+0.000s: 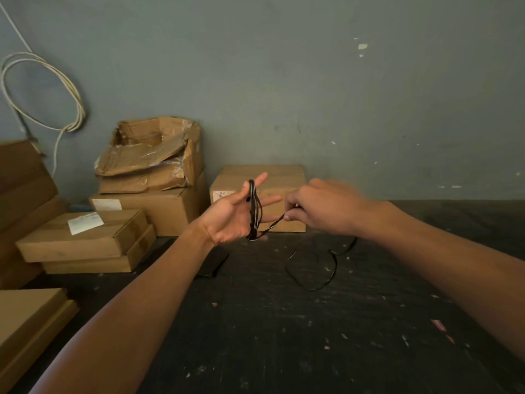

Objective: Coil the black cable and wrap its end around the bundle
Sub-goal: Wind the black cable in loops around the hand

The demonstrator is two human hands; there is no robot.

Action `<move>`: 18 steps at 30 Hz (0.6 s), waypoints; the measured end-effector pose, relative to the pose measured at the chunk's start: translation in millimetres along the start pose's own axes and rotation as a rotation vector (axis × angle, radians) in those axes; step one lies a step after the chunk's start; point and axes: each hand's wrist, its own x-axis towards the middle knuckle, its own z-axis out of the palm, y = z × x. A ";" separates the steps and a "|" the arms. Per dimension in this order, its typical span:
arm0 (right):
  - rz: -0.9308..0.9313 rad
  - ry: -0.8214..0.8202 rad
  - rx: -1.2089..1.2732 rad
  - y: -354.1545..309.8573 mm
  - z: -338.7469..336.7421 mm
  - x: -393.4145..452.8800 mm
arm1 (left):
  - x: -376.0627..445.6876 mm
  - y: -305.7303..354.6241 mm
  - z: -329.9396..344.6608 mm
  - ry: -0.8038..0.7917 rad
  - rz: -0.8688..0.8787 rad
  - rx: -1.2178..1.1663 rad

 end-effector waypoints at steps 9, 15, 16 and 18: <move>-0.044 -0.008 -0.142 8.9 -20.8 8.2 | -6.2 -0.4 22.6 -0.165 -0.209 0.235; -0.074 -0.004 -0.171 21.4 -33.7 10.6 | -16.6 -4.8 28.0 -0.260 -0.359 0.385; -0.075 0.000 -0.152 25.0 -36.6 10.0 | -19.0 -6.6 28.3 -0.291 -0.384 0.388; -0.062 0.017 -0.121 32.2 -37.6 7.7 | -23.6 -8.6 30.9 -0.365 -0.414 0.360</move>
